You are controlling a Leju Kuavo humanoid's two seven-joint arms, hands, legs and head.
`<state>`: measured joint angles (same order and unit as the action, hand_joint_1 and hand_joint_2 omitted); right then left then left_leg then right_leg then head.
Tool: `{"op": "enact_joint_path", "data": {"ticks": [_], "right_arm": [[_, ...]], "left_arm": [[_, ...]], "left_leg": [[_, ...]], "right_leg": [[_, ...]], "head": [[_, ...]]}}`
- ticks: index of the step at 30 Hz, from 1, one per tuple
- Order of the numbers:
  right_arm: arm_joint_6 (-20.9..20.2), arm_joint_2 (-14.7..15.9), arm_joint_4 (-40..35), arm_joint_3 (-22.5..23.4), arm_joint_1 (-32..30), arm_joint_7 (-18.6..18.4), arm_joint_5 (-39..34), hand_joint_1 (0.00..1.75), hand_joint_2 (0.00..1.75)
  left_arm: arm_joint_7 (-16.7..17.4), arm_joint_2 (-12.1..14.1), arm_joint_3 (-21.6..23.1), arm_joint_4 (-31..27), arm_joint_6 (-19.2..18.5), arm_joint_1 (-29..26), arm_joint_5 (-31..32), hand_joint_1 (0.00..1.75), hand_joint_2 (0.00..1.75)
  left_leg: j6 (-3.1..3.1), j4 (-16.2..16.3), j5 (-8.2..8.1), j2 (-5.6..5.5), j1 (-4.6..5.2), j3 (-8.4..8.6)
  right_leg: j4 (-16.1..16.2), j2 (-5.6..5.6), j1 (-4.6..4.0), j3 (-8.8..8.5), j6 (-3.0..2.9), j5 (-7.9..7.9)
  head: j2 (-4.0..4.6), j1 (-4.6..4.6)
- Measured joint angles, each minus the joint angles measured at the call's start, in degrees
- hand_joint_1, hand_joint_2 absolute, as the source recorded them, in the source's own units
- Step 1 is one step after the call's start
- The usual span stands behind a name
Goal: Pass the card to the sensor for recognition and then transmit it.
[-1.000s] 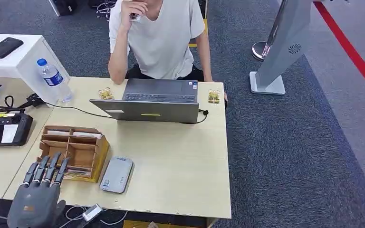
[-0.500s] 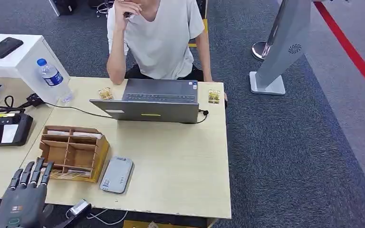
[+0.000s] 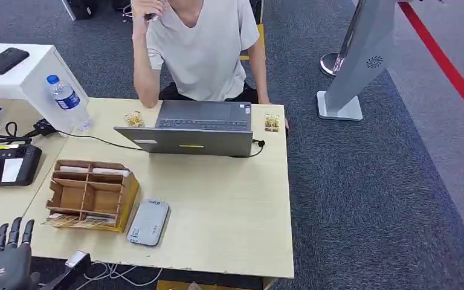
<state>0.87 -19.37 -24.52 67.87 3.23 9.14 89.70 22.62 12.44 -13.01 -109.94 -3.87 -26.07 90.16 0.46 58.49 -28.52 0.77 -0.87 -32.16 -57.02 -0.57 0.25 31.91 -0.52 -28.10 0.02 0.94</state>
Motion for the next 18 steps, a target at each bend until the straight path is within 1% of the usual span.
{"op": "enact_joint_path", "data": {"ticks": [4, 8, 10, 13, 15, 18], "right_arm": [[0.0, 0.2, 0.3, -0.5, 0.0, 0.0, 0.0, 0.0, 1.75], [0.3, 0.4, 0.8, -1.4, 0.0, 0.0, 0.0, 0.0, 1.75], [0.5, 0.5, 1.0, -1.7, 0.1, 0.0, 0.0, 0.0, 1.75], [0.7, 0.6, 1.3, -2.3, 0.1, 0.0, 0.0, 0.0, 1.75], [0.7, 0.6, 1.5, -2.5, 0.1, 0.2, 0.0, 0.0, 1.75], [0.7, 0.8, 1.7, -2.7, 0.1, 0.3, 0.0, 0.0, 1.75]], "left_arm": [[0.4, -0.3, -1.0, 2.3, 0.7, 0.5, 0.0, 0.0, 1.75], [2.0, 0.0, -0.8, 4.8, 2.1, 1.2, 0.0, 0.0, 1.75], [3.9, 0.6, 0.1, 5.8, 2.3, 1.6, 0.0, 0.0, 1.75], [5.8, 1.7, 3.1, 7.0, 2.2, 2.6, 0.0, 0.0, 1.75], [6.3, 2.1, 4.8, 7.4, 2.1, 3.1, 0.0, 0.0, 1.75], [6.4, 2.6, 6.0, 8.0, 2.1, 3.6, 0.0, 0.0, 1.75]], "left_leg": [[0.0, 0.0, 0.0, 0.0, 0.01, 0.0], [0.0, 0.0, 0.0, 0.0, 0.01, 0.01], [0.0, 0.0, 0.0, 0.0, 0.01, 0.02], [0.0, 0.0, 0.0, -0.01, 0.01, 0.02], [0.0, 0.0, 0.0, 0.0, 0.01, 0.02], [0.0, 0.0, 0.0, 0.0, 0.02, 0.03]], "right_leg": [[0.0, 0.0, 0.0, 0.0, 0.0, 0.0], [0.0, 0.0, 0.01, 0.01, 0.0, 0.0], [0.0, 0.0, 0.01, 0.01, 0.0, 0.0], [0.0, -0.03, 0.01, -0.01, 0.0, 0.0], [0.0, -0.03, 0.01, -0.02, 0.0, 0.01], [0.0, -0.02, 0.01, -0.01, 0.0, 0.01]], "head": [[0.0, -0.02], [0.0, -0.02], [0.0, -0.02], [0.0, -0.02], [0.0, -0.04], [0.0, -0.02]]}}
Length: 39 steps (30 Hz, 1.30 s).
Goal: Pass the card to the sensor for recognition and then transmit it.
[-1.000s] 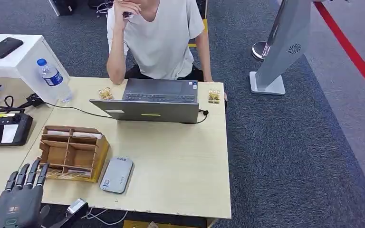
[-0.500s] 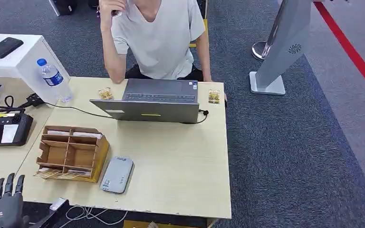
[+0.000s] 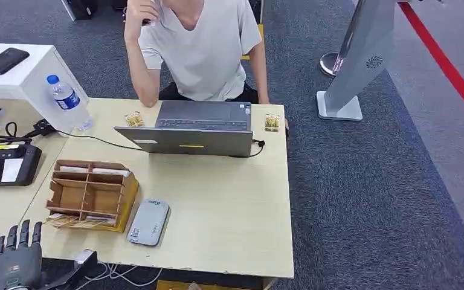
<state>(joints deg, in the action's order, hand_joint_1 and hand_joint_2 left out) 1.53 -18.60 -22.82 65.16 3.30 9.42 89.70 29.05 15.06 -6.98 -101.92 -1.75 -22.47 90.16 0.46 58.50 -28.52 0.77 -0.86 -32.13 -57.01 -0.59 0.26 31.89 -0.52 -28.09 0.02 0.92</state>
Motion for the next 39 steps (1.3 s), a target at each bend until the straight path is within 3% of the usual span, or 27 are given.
{"op": "enact_joint_path", "data": {"ticks": [23, 32, 39], "right_arm": [[0.2, 0.2, 0.8, -0.6, 0.0, 0.1, 0.0, 0.0, 1.75], [0.0, 0.4, 0.8, -0.5, 0.0, 0.4, -0.1, 0.0, 1.75], [0.0, 0.5, 0.7, 0.0, 0.0, 0.4, 0.0, 0.0, 1.75]], "left_arm": [[2.5, 1.9, 6.8, 1.4, -0.8, 2.5, 0.0, 0.0, 1.75], [5.5, 2.8, 12.0, 1.5, -2.6, 4.7, 0.0, 0.0, 1.75], [10.4, 5.8, 15.5, -1.1, -3.3, 5.3, 0.0, 0.0, 1.75]], "left_leg": [[0.0, 0.0, 0.0, -0.03, 0.01, 0.02], [0.0, 0.0, 0.0, -0.02, 0.04, 0.04], [0.0, 0.0, 0.0, -0.02, 0.02, 0.04]], "right_leg": [[0.0, -0.02, 0.01, -0.03, 0.0, 0.0], [0.0, -0.02, 0.04, -0.04, 0.01, 0.0], [0.0, -0.01, 0.03, -0.03, 0.01, 0.0]], "head": [[0.0, 0.02], [0.0, 0.0], [0.0, 0.02]]}}
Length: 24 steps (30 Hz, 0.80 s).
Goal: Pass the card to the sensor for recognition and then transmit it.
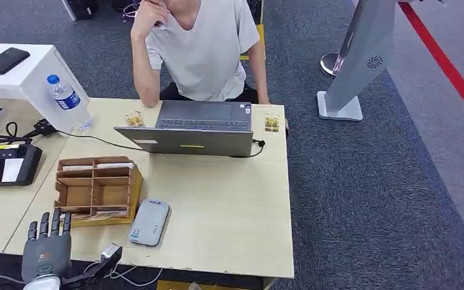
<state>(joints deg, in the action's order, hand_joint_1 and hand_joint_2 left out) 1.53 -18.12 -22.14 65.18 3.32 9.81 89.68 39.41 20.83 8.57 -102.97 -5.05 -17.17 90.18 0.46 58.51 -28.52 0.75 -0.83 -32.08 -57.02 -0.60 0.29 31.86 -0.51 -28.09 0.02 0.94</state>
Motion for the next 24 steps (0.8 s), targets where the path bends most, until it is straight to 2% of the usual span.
{"op": "enact_joint_path", "data": {"ticks": [4, 9, 17, 24], "right_arm": [[-0.1, 0.0, -0.3, 0.4, 0.0, 0.0, 0.0, 0.0, 1.75], [-0.3, 0.0, -0.7, 1.0, 0.0, 0.0, 0.0, 0.0, 1.75], [-0.3, 0.0, -0.8, 1.4, 0.0, 0.1, 0.0, 0.0, 1.75], [0.0, 0.0, -0.8, 1.4, 0.0, 0.7, 0.0, 0.0, 1.75]], "left_arm": [[0.3, 1.6, 1.1, -3.6, -1.4, 0.6, 0.0, 0.0, 1.75], [0.3, 2.3, 2.2, -6.2, -2.0, 1.2, 0.0, 0.0, 1.75], [0.1, 2.7, 2.7, -7.3, -1.8, 1.6, 0.0, 0.0, 1.75], [-2.0, 2.3, 2.8, -7.3, -1.6, 2.2, 0.0, 0.0, 1.75]], "left_leg": [[0.0, 0.0, 0.0, 0.0, 0.01, 0.0], [0.0, 0.0, 0.0, 0.01, 0.01, 0.0], [0.0, 0.0, 0.0, 0.0, 0.01, 0.0], [0.0, 0.0, 0.0, 0.0, 0.01, 0.0]], "right_leg": [[0.0, 0.0, 0.0, -0.01, 0.0, 0.0], [0.0, 0.01, 0.01, -0.01, 0.0, 0.0], [0.0, 0.0, 0.01, 0.0, 0.0, 0.0], [0.0, 0.0, 0.01, -0.01, 0.0, 0.0]], "head": [[0.0, -0.02], [0.0, -0.02], [0.0, -0.02], [0.0, -0.02]]}}
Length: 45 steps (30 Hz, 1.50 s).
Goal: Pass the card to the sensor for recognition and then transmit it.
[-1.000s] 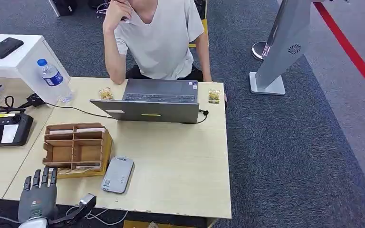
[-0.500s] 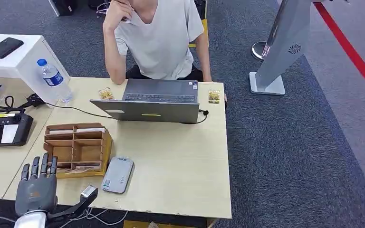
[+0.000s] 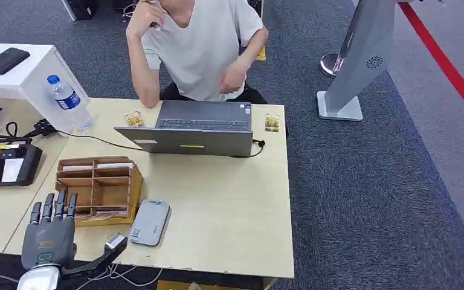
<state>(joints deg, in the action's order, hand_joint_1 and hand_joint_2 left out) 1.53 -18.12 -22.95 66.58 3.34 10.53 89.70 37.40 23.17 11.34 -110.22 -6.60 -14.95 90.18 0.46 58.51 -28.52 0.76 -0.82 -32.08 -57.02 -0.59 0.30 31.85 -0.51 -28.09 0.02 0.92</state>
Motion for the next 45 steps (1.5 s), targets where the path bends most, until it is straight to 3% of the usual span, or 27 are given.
{"op": "enact_joint_path", "data": {"ticks": [20, 45], "right_arm": [[0.2, 0.0, 0.4, -1.0, 0.0, 0.3, 0.0, 0.0, 1.75], [0.3, 0.0, 0.9, -1.7, 0.0, 0.3, 0.0, 0.0, 1.75]], "left_arm": [[-1.9, -1.9, -3.8, 5.7, 3.5, 0.1, 0.0, 0.0, 1.75], [-3.5, -3.8, -6.9, 9.6, 3.7, 0.4, 0.0, 0.0, 1.75]], "left_leg": [[0.0, 0.0, 0.0, 0.0, 0.0, 0.0], [0.0, 0.0, 0.0, 0.0, 0.0, 0.0]], "right_leg": [[0.0, 0.0, 0.0, 0.0, 0.0, 0.0], [0.0, 0.0, 0.0, 0.0, 0.0, 0.0]], "head": [[0.0, 0.0], [0.0, 0.0]]}}
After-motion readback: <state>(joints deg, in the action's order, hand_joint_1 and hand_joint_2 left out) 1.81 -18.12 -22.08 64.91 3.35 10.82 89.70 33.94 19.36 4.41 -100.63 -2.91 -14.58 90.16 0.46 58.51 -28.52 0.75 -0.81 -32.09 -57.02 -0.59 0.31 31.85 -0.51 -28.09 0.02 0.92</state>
